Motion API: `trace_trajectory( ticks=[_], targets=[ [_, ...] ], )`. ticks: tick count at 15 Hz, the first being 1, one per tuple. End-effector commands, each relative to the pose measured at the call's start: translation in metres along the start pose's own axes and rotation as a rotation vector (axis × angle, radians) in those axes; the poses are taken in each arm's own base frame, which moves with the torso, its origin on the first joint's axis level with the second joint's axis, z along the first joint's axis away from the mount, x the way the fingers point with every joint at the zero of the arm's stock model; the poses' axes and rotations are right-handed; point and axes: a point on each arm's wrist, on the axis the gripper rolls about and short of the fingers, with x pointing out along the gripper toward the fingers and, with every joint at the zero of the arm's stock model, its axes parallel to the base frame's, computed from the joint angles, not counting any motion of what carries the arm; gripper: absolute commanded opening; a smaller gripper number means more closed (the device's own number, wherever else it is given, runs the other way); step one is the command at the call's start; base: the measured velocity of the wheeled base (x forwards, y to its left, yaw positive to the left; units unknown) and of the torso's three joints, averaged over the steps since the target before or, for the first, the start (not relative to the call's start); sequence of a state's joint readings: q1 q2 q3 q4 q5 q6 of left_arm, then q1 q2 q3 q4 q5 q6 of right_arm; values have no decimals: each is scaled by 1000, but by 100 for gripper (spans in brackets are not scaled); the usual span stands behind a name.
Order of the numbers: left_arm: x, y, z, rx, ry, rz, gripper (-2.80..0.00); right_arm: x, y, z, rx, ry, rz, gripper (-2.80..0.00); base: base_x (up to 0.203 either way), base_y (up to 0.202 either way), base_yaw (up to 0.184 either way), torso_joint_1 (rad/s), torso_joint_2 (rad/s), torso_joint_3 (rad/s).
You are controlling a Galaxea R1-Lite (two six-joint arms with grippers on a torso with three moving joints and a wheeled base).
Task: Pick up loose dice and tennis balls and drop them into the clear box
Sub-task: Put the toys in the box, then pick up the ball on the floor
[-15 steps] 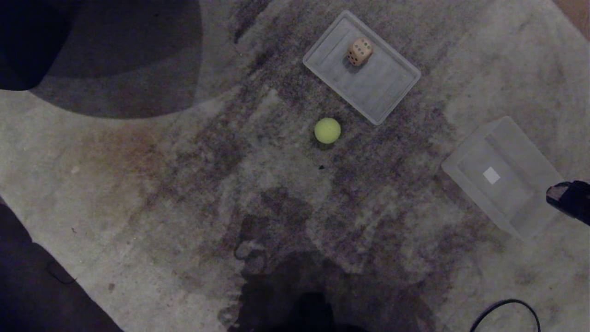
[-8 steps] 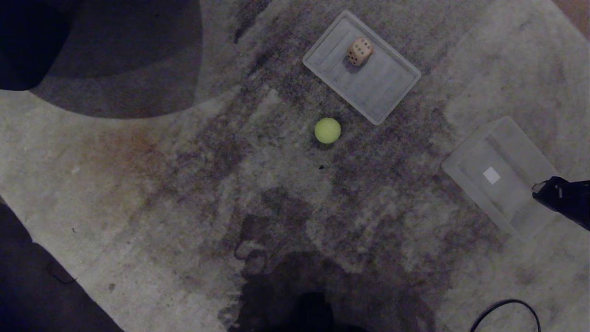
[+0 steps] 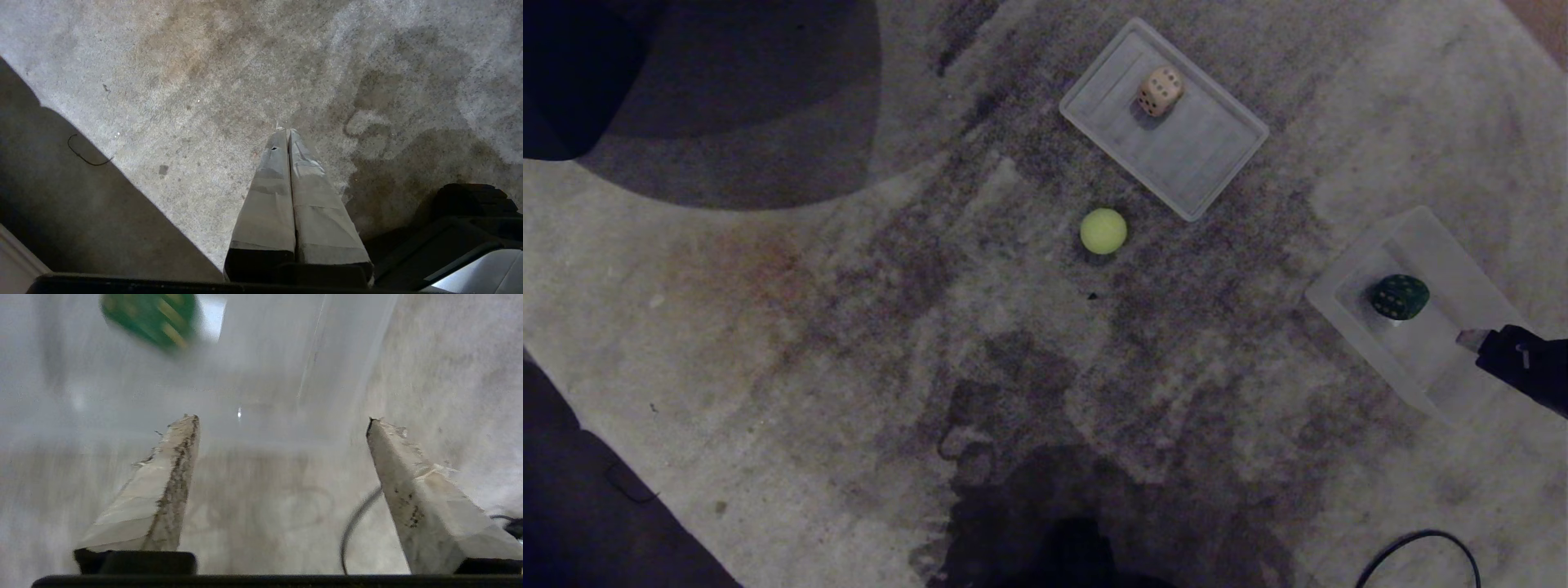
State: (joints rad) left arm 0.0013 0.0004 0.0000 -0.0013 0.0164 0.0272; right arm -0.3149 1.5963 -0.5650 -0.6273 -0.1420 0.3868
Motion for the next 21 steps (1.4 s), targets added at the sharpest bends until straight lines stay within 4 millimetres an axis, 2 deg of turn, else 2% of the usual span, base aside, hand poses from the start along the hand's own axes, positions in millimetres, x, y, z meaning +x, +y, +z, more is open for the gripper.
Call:
trace_trajectory(
  ticks=[1,2,3,7,9,11,13,16,21],
  targets=[
    [0,0,0,0,2,1,-280,-52,-2,-4,-48,-52,76,0,0,0,0,0,0,0],
    [0,0,0,0,2,0,-280,-72,-5,-11,-84,-55,123,0,0,0,0,0,0,0],
    [0,0,0,0,2,1,-280,-93,-8,-18,-118,-59,180,-280,0,0,0,0,0,0],
    [0,0,0,0,2,1,-280,-169,-33,-58,-284,-50,336,-280,0,0,0,0,0,0],
    [0,0,0,0,2,1,-280,-197,-52,-83,-358,-47,391,-280,0,0,0,0,0,0],
    [0,0,0,0,2,1,-280,-214,-70,-107,-403,-51,430,-280,0,0,0,0,0,0],
    [0,0,0,0,2,1,-280,-224,-87,-128,-428,-70,453,-280,0,0,0,0,0,0],
    [0,0,0,0,2,1,-280,-231,-102,-146,-421,-161,490,-280,0,0,0,0,0,0],
    [0,0,0,0,2,1,-280,-229,-103,-150,-419,-210,525,-280,0,0,0,0,0,0]
  ],
)
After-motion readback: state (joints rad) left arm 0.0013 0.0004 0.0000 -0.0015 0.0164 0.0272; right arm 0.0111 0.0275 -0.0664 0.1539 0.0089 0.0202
